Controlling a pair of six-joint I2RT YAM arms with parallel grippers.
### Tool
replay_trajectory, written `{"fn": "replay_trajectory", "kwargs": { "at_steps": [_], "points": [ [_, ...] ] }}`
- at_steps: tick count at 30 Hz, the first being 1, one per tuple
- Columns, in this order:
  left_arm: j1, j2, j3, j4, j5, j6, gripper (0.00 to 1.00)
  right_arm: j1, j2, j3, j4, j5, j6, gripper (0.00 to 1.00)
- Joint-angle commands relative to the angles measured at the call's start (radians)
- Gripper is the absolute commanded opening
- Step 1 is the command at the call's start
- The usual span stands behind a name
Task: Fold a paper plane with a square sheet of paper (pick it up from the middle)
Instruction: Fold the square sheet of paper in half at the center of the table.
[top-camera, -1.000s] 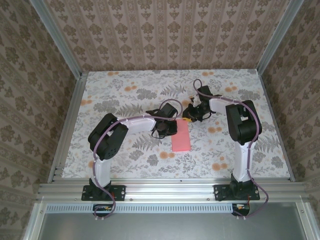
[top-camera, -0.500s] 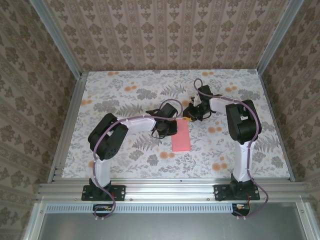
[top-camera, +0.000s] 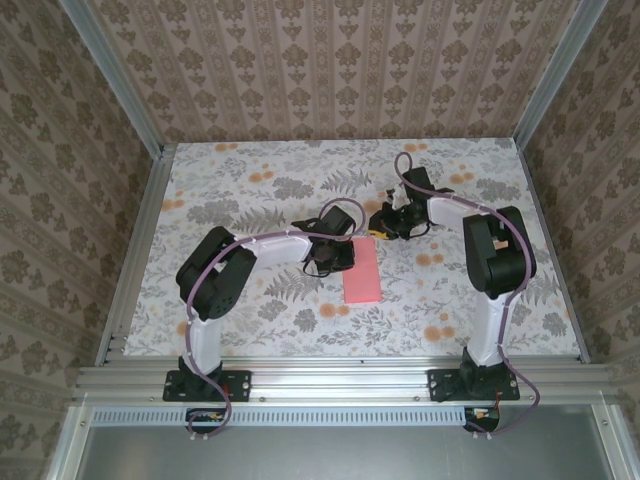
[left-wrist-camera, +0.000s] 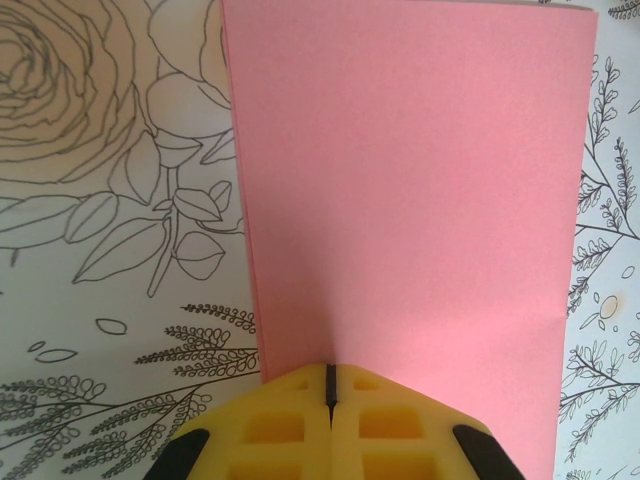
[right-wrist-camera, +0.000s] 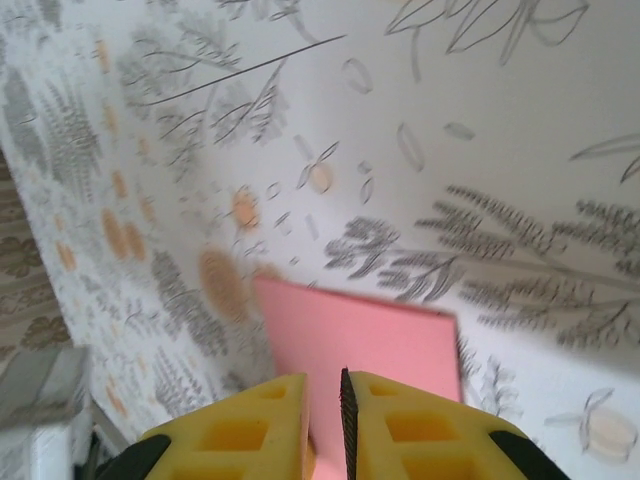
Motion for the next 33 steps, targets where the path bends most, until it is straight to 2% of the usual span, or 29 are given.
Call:
{"fn": "replay_trajectory", "kwargs": {
  "at_steps": [1,6,12,17,25,33],
  "points": [
    [-0.009,0.036,-0.009,-0.086,-0.023,0.027,0.0,-0.003,-0.009,-0.048,0.028,-0.037,0.023,0.19],
    [-0.008,0.036,-0.011,-0.086,-0.02,0.028,0.0,-0.003,0.042,-0.077,0.082,-0.047,0.048,0.19],
    [-0.009,0.034,-0.012,-0.088,-0.023,0.027,0.0,-0.004,0.098,-0.078,0.046,0.026,0.023,0.18],
    [-0.008,0.036,-0.011,-0.088,-0.022,0.027,0.0,-0.005,0.058,-0.103,0.029,0.034,0.001,0.18],
    [-0.01,0.034,-0.012,-0.084,-0.021,0.025,0.0,0.0,-0.11,-0.211,0.082,-0.071,0.026,0.18],
    [-0.012,0.04,-0.004,-0.084,-0.017,0.028,0.0,0.009,-0.062,-0.298,0.119,-0.062,0.028,0.19]
  ]
}}
